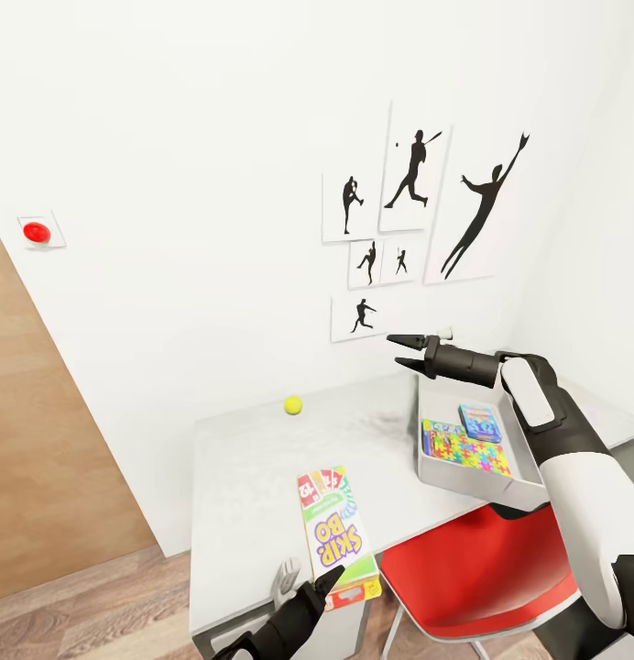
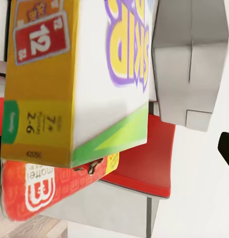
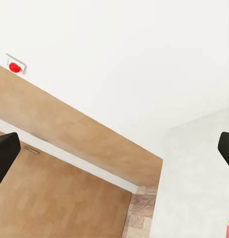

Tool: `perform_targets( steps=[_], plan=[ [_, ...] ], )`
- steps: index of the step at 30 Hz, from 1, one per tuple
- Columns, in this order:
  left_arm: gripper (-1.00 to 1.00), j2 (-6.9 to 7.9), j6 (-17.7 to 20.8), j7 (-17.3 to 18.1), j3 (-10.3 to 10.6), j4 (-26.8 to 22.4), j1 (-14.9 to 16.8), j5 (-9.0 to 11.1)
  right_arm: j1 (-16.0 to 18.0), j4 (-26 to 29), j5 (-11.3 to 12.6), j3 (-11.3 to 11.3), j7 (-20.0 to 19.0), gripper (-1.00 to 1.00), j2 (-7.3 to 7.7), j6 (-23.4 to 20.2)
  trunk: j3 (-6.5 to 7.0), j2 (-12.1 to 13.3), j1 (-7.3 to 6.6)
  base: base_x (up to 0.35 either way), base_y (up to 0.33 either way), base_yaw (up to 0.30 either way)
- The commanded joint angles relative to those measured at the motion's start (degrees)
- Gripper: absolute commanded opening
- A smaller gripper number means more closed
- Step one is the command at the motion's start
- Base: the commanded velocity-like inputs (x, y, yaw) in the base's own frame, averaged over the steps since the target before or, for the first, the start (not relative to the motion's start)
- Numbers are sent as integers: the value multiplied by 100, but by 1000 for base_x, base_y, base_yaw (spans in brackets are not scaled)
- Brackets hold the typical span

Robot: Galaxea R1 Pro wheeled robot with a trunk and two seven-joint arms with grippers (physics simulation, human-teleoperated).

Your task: Put all the toys in the child's room - the three board games (two on the bed and one on the table), the two jigsaw puzzles on the table, and the tennis ball on the table - inside the toy box on the table in the child's room.

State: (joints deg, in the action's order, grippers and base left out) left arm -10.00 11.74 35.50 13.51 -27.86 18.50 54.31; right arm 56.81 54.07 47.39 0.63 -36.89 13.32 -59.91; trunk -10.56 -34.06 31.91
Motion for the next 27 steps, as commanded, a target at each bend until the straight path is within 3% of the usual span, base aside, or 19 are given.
perform_targets(
  steps=[1,24,25,27],
  plan=[
    [100,0,56,10,2,0,4,57,6,-2,-26,7,-37,100,4,-9,-10,-9,2,2,1,0],
    [100,0,56,10,-7,0,4,61,6,-2,-24,2,-38,100,4,-9,-10,-9,2,0,0,0],
    [-100,0,56,10,-7,0,4,61,6,-2,-22,4,-38,100,4,-9,-10,-9,2,0,0,0],
    [-100,0,51,10,-8,0,4,62,6,-2,-21,3,-38,100,4,-9,-10,-9,2,0,0,0]
  ],
)
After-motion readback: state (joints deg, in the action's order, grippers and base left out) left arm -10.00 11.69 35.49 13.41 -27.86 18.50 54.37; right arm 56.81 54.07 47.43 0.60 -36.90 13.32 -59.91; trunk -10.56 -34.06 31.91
